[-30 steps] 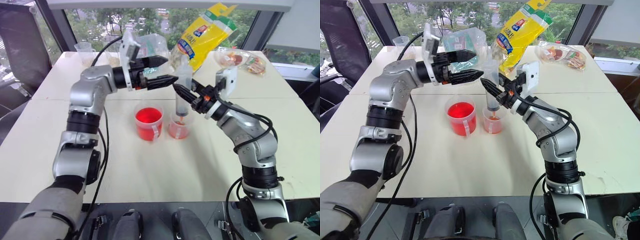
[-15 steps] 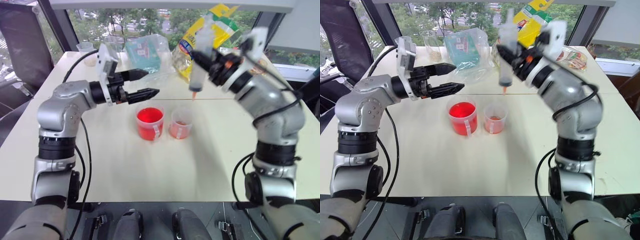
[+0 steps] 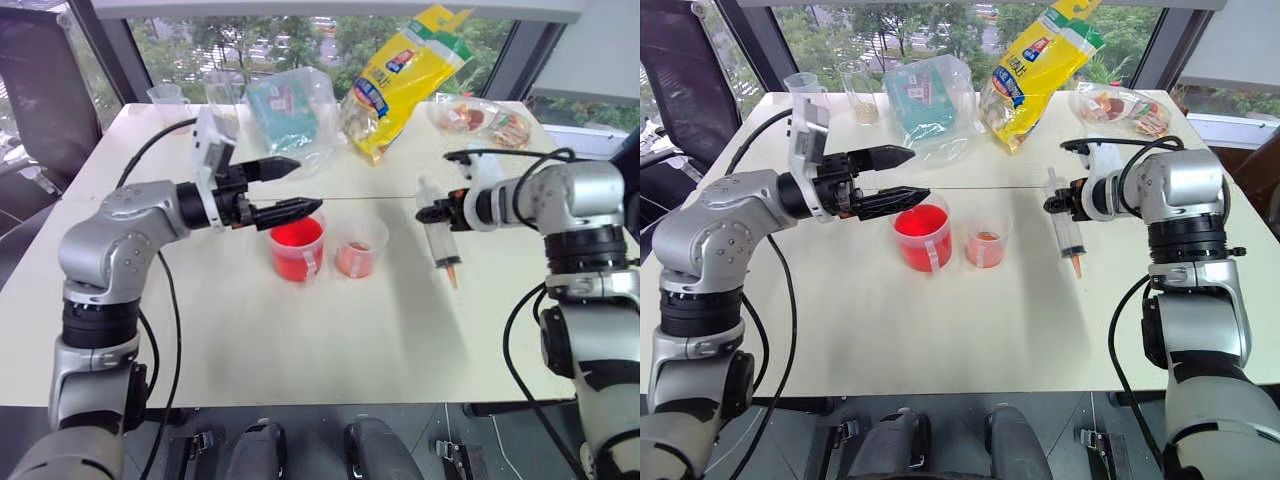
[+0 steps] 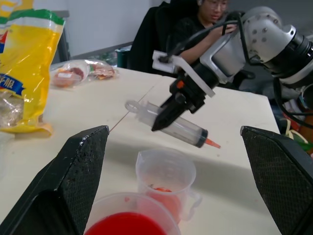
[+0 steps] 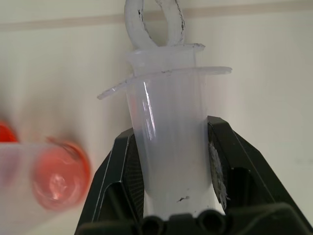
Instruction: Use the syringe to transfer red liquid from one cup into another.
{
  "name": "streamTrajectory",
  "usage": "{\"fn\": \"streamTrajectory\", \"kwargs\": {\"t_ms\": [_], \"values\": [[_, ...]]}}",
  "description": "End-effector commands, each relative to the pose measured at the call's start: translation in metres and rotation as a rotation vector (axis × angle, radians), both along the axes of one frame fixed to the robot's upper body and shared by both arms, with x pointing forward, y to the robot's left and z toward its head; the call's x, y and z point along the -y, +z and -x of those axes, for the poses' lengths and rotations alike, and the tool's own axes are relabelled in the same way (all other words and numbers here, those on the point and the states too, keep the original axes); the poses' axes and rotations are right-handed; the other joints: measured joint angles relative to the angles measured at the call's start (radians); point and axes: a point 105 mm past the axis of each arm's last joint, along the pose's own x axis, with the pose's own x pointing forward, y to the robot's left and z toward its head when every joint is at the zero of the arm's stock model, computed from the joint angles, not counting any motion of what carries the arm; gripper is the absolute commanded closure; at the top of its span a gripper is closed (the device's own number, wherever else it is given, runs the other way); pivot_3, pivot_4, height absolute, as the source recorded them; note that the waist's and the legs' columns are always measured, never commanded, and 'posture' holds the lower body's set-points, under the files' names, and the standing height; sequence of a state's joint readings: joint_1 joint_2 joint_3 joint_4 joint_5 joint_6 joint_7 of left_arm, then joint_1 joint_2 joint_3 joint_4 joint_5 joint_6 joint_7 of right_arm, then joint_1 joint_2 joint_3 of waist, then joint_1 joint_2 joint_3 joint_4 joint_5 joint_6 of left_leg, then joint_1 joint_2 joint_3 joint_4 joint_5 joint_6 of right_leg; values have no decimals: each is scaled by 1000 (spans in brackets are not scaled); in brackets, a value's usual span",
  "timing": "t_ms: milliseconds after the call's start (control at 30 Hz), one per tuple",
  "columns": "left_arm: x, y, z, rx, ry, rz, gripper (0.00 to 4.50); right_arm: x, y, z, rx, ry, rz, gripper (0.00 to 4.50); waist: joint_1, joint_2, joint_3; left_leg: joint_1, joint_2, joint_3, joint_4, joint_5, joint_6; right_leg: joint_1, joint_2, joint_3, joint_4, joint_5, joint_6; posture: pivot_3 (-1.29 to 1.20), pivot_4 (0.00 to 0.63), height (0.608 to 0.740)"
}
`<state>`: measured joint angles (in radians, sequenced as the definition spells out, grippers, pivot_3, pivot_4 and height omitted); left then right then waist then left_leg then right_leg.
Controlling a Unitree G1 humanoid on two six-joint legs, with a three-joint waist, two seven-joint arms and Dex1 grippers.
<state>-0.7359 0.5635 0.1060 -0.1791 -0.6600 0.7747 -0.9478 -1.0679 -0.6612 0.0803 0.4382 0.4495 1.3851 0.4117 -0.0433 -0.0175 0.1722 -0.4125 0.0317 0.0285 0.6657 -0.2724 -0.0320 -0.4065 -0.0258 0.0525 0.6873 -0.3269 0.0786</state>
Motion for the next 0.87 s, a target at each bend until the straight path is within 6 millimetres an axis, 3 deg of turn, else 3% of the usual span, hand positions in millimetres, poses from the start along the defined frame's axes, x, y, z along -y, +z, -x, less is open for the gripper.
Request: {"fn": "streamTrajectory", "kwargs": {"t_ms": [33, 167, 367, 467, 600, 733, 867], "values": [[0, 9, 5, 52, 12, 20, 52, 6, -1, -3, 4, -2, 35, 3107, 0, 0, 0, 0, 0, 0, 0, 0, 0, 0, 0, 0, 0, 0, 0, 0, 150, 740], [2, 5, 7, 47, 18, 14, 52, 7, -18, -6, -27, -11, 44, 3107, 0, 0, 0, 0, 0, 0, 0, 0, 0, 0, 0, 0, 0, 0, 0, 0, 150, 740], [-2, -2, 11, 34, 28, -13, 0, 8, -21, -5, -18, 6, 57, 77, 0, 0, 0, 0, 0, 0, 0, 0, 0, 0, 0, 0, 0, 0, 0, 0, 150, 740], [-6, -4, 13, 28, 35, -29, 0, 7, -8, 0, 36, 53, 71, 27, 1, 0, 0, 0, 0, 0, 0, 0, 0, 0, 0, 0, 0, 0, 0, 0, 150, 740], [-18, -5, 17, 15, 66, -47, 0, -6, 33, 19, 193, 200, 19, 27, 2, 0, 0, 0, 0, 0, 0, 0, 0, 0, 0, 0, -1, 0, 0, 0, 150, 740], [-24, -8, 24, -7, 76, -63, 0, -28, 72, 56, 363, 417, -101, 27, 2, 0, 0, -1, 0, -1, 0, 0, 0, 1, 0, -1, -2, 0, 0, 0, 150, 740], [-28, -9, 31, -15, 87, -76, 0, -30, 91, 90, 455, 533, -131, 27, 4, 0, 0, -1, 0, -2, 0, -1, 1, 2, -1, -1, -2, 0, 0, 0, 150, 740]]}}
